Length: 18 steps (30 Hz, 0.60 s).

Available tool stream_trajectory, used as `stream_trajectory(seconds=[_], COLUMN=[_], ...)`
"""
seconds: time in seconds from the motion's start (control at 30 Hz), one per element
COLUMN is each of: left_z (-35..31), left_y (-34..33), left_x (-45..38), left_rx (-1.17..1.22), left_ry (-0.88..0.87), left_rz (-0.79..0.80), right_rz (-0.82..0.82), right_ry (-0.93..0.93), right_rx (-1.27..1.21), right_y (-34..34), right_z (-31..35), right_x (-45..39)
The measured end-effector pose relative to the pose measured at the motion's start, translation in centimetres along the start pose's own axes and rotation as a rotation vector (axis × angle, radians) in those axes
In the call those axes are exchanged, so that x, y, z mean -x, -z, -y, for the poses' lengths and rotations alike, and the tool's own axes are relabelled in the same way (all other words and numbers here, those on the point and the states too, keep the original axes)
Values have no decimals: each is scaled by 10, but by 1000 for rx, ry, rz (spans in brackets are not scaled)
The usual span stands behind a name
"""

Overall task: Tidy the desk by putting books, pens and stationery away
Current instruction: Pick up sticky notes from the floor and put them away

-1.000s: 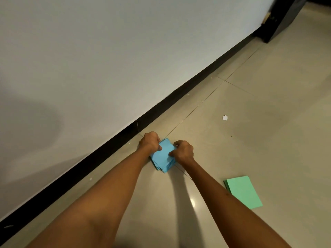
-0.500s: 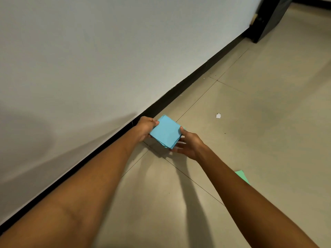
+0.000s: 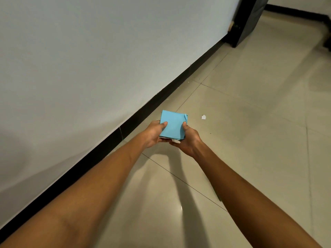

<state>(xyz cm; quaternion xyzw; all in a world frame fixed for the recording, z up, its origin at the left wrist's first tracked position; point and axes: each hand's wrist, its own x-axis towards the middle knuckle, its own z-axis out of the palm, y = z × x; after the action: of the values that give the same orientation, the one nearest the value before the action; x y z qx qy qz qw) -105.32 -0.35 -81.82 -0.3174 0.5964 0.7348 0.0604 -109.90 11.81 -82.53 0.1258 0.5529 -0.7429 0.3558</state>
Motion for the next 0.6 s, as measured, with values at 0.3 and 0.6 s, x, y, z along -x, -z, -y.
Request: stream_trajectory(seconds=[0.3, 0.6], left_z=[16, 77], left_y=[-82, -153], left_x=[13, 39], left_rx=[56, 133], left_ry=[-18, -14], left_rz=[-25, -115], right_rz=[-111, -570], right_ry=[117, 134], right_rx=[265, 763], right_y=[84, 185], right_z=[36, 5], right_x=[33, 67])
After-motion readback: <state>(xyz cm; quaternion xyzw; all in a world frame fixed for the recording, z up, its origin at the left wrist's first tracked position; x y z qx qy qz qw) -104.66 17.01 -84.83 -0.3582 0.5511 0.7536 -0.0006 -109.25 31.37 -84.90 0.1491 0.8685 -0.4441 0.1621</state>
